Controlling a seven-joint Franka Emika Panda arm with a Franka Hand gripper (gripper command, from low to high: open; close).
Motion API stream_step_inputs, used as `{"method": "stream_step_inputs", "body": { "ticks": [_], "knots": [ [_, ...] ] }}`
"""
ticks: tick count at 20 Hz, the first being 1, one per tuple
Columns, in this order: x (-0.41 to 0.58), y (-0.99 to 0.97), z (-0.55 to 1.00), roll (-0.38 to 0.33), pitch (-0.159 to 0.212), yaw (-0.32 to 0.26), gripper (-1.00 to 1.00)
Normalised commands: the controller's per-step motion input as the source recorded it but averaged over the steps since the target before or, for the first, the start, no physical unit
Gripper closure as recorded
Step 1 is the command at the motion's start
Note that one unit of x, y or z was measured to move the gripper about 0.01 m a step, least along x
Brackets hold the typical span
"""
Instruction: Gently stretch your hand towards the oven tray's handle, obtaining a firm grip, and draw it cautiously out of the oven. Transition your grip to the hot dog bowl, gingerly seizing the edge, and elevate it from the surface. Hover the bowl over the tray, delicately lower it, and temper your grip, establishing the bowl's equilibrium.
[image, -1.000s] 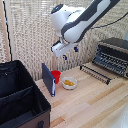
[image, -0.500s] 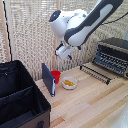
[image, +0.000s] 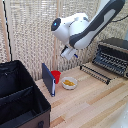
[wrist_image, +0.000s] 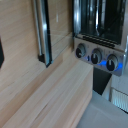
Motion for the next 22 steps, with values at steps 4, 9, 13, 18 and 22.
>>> {"method": "stream_step_inputs", "body": {
  "ticks": [4,9,13,18,22],
  "knots": [
    [-0.001,-0.5,0.0,-0.308,-0.013,0.078,-1.0],
    [0.021,-0.6,-0.05,-0.25,-0.017,0.071,-1.0],
    [0.101,-0.59,-0.02,-0.147,-0.013,0.075,-1.0],
    [0.162,-0.59,0.0,-0.069,-0.012,0.044,-1.0],
    [0.176,-0.57,-0.08,0.0,0.0,0.025,-1.0]
  ]
}}
